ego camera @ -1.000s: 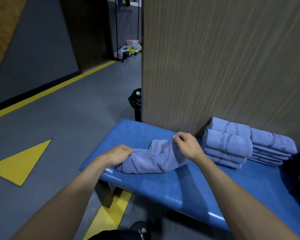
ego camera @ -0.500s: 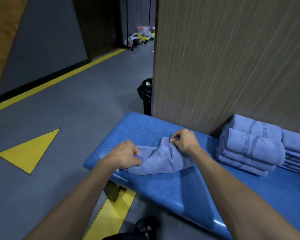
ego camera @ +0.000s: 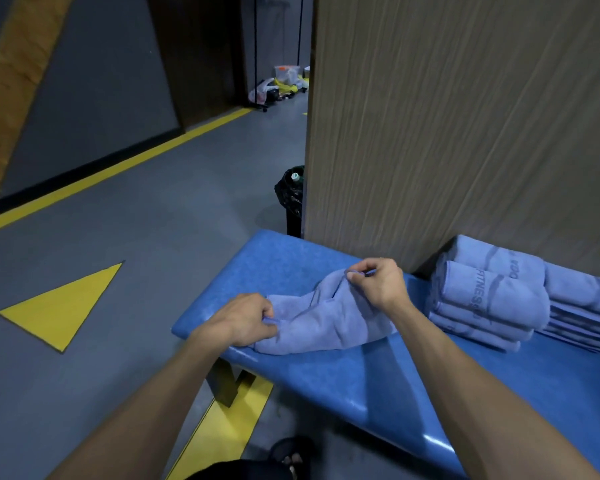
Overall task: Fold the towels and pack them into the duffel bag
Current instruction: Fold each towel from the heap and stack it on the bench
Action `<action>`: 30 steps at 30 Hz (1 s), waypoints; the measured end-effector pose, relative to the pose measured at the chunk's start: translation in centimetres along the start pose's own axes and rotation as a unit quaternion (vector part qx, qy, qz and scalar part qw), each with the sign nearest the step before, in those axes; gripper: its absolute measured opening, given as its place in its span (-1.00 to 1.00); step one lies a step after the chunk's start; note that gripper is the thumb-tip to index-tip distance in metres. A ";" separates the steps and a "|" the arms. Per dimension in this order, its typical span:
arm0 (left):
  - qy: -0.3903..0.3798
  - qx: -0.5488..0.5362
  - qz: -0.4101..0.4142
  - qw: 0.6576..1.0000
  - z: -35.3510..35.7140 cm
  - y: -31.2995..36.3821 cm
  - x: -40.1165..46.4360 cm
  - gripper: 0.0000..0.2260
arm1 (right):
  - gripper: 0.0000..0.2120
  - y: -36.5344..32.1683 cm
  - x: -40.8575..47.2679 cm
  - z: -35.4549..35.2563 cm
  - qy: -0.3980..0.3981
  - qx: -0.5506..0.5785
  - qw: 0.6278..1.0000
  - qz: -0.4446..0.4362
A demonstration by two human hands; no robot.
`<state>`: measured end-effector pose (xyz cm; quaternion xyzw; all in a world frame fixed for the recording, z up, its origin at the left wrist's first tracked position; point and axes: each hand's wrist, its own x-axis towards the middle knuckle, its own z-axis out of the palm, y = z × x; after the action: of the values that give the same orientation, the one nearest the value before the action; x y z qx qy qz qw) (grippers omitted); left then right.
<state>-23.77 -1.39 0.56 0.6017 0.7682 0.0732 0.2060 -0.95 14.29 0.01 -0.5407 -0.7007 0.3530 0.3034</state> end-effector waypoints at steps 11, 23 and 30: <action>0.190 -0.110 0.056 0.974 -4.0 1.0 -4.9 -0.81 | -0.95 -3.7 -5.1 -7.0 -0.135 0.313 0.929 0.146; 0.243 -0.058 0.255 0.934 -16.5 6.8 -11.9 -0.81 | -0.92 -12.4 -8.6 -15.9 0.063 0.457 0.886 -0.034; 0.275 -0.185 0.272 0.904 -17.5 8.9 -13.9 -0.88 | -0.92 -14.3 -9.7 -17.9 0.102 0.428 0.897 -0.035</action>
<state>-20.29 -9.91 22.79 0.6943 0.5736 0.4295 0.0664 7.95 5.48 21.54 -0.3663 -0.4655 0.5510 0.5878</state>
